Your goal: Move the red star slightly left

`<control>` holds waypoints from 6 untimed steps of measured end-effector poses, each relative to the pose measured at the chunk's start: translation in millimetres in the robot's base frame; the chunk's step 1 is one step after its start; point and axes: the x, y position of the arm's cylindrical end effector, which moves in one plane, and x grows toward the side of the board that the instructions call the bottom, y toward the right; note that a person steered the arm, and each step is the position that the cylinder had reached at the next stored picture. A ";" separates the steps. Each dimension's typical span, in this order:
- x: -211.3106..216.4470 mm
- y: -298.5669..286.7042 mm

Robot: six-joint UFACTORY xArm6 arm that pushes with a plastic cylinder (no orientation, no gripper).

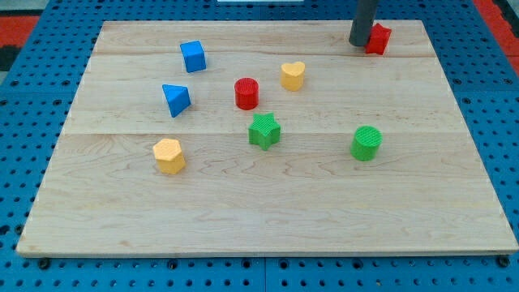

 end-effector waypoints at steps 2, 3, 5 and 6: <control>55.9 21.6; 56.9 89.3; -23.2 108.0; -19.9 72.5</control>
